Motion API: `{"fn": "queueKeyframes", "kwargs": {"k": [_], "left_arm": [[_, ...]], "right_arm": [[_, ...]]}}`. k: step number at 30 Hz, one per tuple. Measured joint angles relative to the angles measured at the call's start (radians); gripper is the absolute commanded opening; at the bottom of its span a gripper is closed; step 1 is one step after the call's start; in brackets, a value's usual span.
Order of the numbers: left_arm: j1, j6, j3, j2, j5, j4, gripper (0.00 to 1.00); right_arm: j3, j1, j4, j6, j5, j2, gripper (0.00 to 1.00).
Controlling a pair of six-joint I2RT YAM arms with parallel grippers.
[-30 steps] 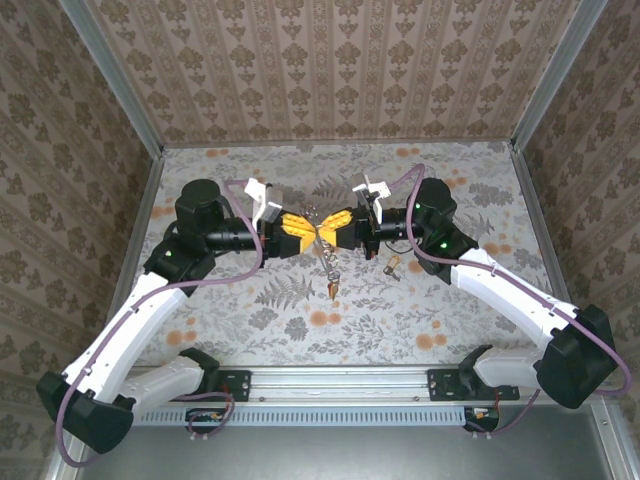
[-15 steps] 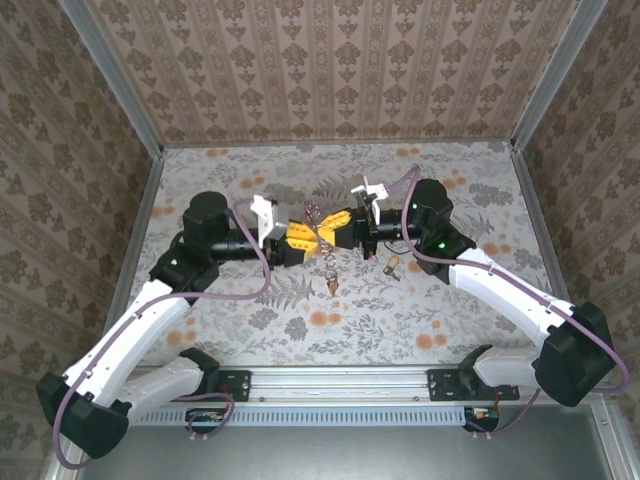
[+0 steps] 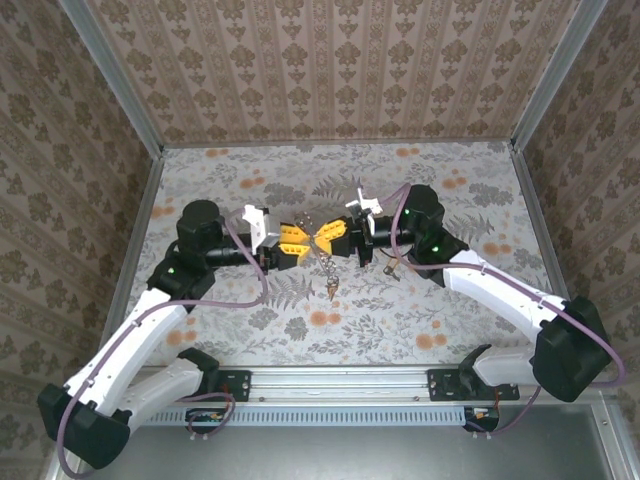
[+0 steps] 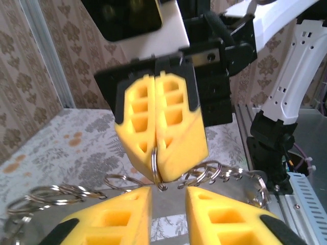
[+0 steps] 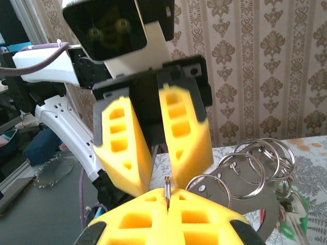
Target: Put the keys on the keyring
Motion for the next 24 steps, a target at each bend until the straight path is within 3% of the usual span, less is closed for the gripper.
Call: {"fn": "queueKeyframes", "kwargs": {"k": [19, 24], "left_arm": [[0.005, -0.014, 0.001, 0.021, 0.038, 0.048, 0.25], [0.004, -0.015, 0.003, 0.036, 0.038, 0.047, 0.18]], "right_arm": [[-0.031, 0.009, 0.143, -0.005, -0.017, 0.019, 0.00], [-0.039, 0.009, 0.145, -0.005, -0.021, 0.019, 0.00]]}}
